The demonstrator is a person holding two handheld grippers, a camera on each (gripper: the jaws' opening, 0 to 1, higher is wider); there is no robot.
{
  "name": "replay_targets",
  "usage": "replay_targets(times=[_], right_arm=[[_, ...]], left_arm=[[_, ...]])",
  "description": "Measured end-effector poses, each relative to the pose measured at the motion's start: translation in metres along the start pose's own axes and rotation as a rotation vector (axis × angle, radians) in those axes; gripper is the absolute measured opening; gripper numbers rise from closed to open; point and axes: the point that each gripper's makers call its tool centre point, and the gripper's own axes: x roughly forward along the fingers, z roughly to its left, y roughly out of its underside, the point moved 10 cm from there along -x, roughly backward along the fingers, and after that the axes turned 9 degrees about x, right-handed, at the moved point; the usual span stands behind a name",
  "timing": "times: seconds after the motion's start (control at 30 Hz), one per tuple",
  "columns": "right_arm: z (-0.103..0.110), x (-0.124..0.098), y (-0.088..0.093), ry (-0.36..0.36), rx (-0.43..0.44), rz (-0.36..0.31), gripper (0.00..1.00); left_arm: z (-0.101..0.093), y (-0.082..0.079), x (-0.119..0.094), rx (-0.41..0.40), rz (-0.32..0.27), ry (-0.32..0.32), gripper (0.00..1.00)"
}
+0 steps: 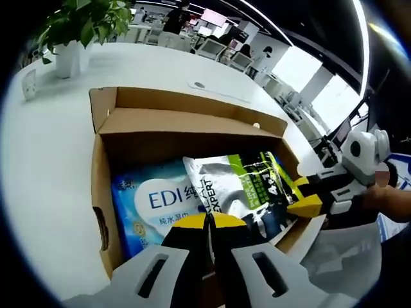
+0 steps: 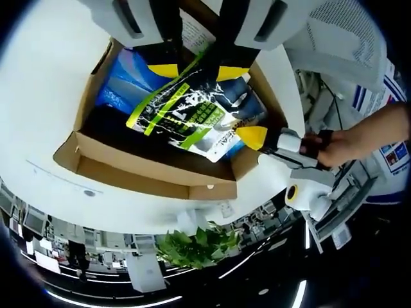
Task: Operate the shoe box by opening the lid, removing the specified soft item, and placing it in the target area until the item is outside and the box remains undamaged.
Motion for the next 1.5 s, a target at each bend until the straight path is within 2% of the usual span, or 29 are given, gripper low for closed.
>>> replay_targets(times=[0.2, 0.4, 0.8, 1.5], right_arm=[[-0.001, -0.009, -0.006, 0.0, 0.018, -0.039, 0.05], [0.001, -0.02, -0.01, -0.009, 0.033, -0.06, 0.03], [-0.005, -0.045, -0.016, -0.002, 0.067, -0.055, 0.0], [-0.038, -0.088, -0.013, 0.049, 0.12, -0.048, 0.0]], left_arm=[[-0.006, -0.007, -0.008, 0.006, -0.023, 0.003, 0.0], [-0.014, -0.009, -0.012, 0.02, -0.028, 0.0, 0.0], [-0.034, -0.019, -0.013, 0.049, -0.023, 0.025, 0.0], [-0.073, -0.041, 0.011, 0.106, -0.007, 0.082, 0.0]])
